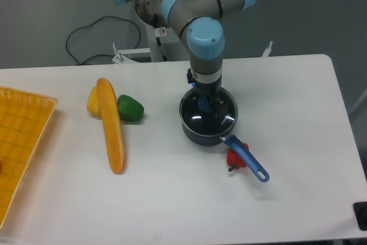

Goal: Open the lid
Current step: 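Close the gripper around the blue knob of the glass lid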

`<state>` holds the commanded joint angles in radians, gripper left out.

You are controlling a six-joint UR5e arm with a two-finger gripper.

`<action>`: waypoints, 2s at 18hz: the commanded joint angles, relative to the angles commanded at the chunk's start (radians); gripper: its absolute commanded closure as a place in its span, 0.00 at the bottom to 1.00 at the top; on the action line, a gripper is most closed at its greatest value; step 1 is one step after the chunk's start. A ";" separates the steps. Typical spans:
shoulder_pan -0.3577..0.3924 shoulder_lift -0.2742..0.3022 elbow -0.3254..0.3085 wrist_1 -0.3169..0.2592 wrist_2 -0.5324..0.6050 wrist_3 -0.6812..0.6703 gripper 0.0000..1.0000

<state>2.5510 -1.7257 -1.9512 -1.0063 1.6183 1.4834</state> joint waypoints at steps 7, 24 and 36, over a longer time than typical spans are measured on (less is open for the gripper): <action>0.000 -0.002 -0.002 0.000 0.021 0.000 0.00; -0.011 -0.003 -0.002 -0.002 0.021 -0.003 0.10; -0.011 -0.005 0.002 -0.005 0.023 0.011 0.12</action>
<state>2.5403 -1.7303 -1.9497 -1.0109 1.6414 1.4941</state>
